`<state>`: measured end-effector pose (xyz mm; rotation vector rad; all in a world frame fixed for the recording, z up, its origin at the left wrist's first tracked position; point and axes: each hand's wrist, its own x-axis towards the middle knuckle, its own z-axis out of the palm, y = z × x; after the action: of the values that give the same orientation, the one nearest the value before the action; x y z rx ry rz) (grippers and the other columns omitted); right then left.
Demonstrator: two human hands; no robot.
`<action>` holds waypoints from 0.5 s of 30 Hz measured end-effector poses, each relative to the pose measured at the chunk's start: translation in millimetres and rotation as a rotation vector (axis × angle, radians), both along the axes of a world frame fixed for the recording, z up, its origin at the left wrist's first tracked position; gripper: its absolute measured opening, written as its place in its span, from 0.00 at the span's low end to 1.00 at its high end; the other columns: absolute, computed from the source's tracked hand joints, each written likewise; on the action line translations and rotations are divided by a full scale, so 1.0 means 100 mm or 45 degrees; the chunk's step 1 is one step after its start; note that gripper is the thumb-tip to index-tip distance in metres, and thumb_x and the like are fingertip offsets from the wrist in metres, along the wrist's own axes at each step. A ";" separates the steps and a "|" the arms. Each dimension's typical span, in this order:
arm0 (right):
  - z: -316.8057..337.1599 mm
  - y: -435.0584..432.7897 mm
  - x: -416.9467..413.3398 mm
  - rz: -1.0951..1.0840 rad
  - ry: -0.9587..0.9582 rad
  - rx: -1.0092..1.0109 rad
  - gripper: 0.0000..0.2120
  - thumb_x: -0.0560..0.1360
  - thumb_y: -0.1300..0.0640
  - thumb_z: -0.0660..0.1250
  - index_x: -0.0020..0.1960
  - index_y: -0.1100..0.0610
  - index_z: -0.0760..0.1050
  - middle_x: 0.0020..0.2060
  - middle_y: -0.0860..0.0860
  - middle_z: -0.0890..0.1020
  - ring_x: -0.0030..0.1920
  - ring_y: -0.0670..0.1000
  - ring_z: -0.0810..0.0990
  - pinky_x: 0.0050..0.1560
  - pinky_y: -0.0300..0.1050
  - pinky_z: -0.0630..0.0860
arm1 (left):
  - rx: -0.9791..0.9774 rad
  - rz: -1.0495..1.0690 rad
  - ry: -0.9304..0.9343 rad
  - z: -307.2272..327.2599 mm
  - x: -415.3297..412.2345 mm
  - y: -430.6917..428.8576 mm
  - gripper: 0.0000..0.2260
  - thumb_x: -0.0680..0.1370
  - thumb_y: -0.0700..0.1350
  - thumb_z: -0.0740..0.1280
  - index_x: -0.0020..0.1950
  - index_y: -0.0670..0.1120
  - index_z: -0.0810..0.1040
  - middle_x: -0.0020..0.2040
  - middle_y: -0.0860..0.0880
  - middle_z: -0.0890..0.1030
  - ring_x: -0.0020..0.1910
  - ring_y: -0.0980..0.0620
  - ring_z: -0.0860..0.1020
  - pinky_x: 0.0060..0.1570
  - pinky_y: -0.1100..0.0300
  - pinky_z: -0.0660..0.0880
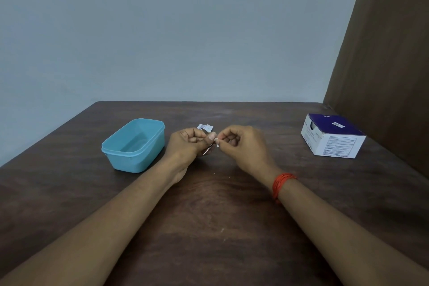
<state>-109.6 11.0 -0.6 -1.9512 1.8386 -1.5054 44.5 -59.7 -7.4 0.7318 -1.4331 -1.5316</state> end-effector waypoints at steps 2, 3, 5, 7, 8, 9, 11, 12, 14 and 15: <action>0.00 -0.01 -0.02 -0.050 -0.027 -0.031 0.03 0.71 0.58 0.75 0.41 0.50 0.83 0.30 0.39 0.80 0.31 0.39 0.76 0.34 0.29 0.71 | 0.023 -0.045 0.004 0.02 0.00 0.02 0.06 0.66 0.46 0.78 0.35 0.46 0.84 0.39 0.44 0.86 0.37 0.51 0.84 0.42 0.60 0.82; 0.00 -0.01 -0.03 -0.050 -0.039 -0.035 0.03 0.71 0.58 0.75 0.41 0.51 0.84 0.30 0.40 0.81 0.31 0.39 0.77 0.34 0.29 0.71 | 0.035 -0.064 0.008 0.02 0.00 0.03 0.06 0.67 0.46 0.78 0.34 0.47 0.84 0.39 0.44 0.86 0.38 0.51 0.84 0.41 0.60 0.81; -0.01 0.00 -0.02 0.006 -0.051 -0.024 0.03 0.71 0.59 0.75 0.41 0.51 0.84 0.30 0.40 0.81 0.30 0.39 0.77 0.33 0.29 0.71 | 0.060 -0.071 0.019 0.04 0.00 0.04 0.06 0.70 0.44 0.77 0.34 0.48 0.85 0.38 0.45 0.86 0.38 0.52 0.84 0.40 0.62 0.80; -0.02 0.02 0.01 0.101 -0.048 0.010 0.03 0.72 0.58 0.76 0.42 0.51 0.84 0.30 0.39 0.81 0.30 0.39 0.78 0.33 0.29 0.71 | 0.079 -0.044 0.043 0.05 0.00 0.03 0.06 0.73 0.40 0.76 0.36 0.47 0.86 0.37 0.45 0.85 0.37 0.53 0.84 0.39 0.63 0.80; -0.02 0.03 0.03 0.139 -0.048 0.022 0.03 0.72 0.58 0.76 0.42 0.52 0.84 0.30 0.39 0.81 0.30 0.39 0.78 0.33 0.29 0.71 | 0.093 -0.029 0.054 0.05 0.00 0.04 0.05 0.73 0.40 0.76 0.37 0.47 0.86 0.37 0.45 0.85 0.37 0.53 0.84 0.39 0.63 0.80; -0.02 0.03 0.04 0.156 -0.057 0.022 0.03 0.72 0.58 0.76 0.42 0.52 0.84 0.30 0.40 0.82 0.30 0.39 0.78 0.33 0.29 0.71 | 0.108 -0.019 0.063 0.06 0.00 0.04 0.04 0.72 0.41 0.77 0.38 0.47 0.86 0.37 0.45 0.86 0.37 0.53 0.84 0.38 0.63 0.80; 0.00 0.01 0.05 0.129 -0.149 0.004 0.04 0.72 0.58 0.76 0.41 0.50 0.84 0.31 0.41 0.83 0.31 0.39 0.77 0.34 0.30 0.71 | 0.147 -0.012 0.095 0.07 0.00 0.04 0.05 0.68 0.44 0.78 0.41 0.45 0.85 0.40 0.44 0.86 0.39 0.52 0.85 0.39 0.63 0.81; 0.02 0.00 0.04 0.095 -0.229 -0.004 0.05 0.72 0.58 0.76 0.41 0.50 0.83 0.31 0.41 0.83 0.30 0.39 0.77 0.35 0.31 0.72 | 0.164 -0.014 0.105 0.08 0.01 0.03 0.08 0.66 0.44 0.78 0.42 0.43 0.84 0.41 0.43 0.87 0.40 0.52 0.85 0.39 0.62 0.81; 0.06 -0.01 -0.03 0.027 -0.385 -0.010 0.05 0.73 0.57 0.76 0.41 0.48 0.82 0.30 0.42 0.83 0.28 0.39 0.76 0.33 0.31 0.70 | 0.158 -0.018 0.093 0.09 0.03 0.02 0.12 0.65 0.45 0.78 0.44 0.42 0.83 0.46 0.42 0.87 0.43 0.50 0.86 0.40 0.62 0.81; 0.08 0.00 -0.08 0.010 -0.449 0.003 0.04 0.73 0.56 0.76 0.42 0.48 0.82 0.31 0.45 0.85 0.28 0.39 0.76 0.33 0.31 0.70 | 0.145 -0.018 0.084 0.09 0.04 0.02 0.12 0.65 0.45 0.78 0.44 0.42 0.82 0.47 0.42 0.87 0.43 0.50 0.86 0.40 0.62 0.81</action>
<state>-117.4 10.8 7.7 -1.5618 1.6772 -1.7105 48.5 -58.0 2.1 0.7336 -1.3134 -1.6436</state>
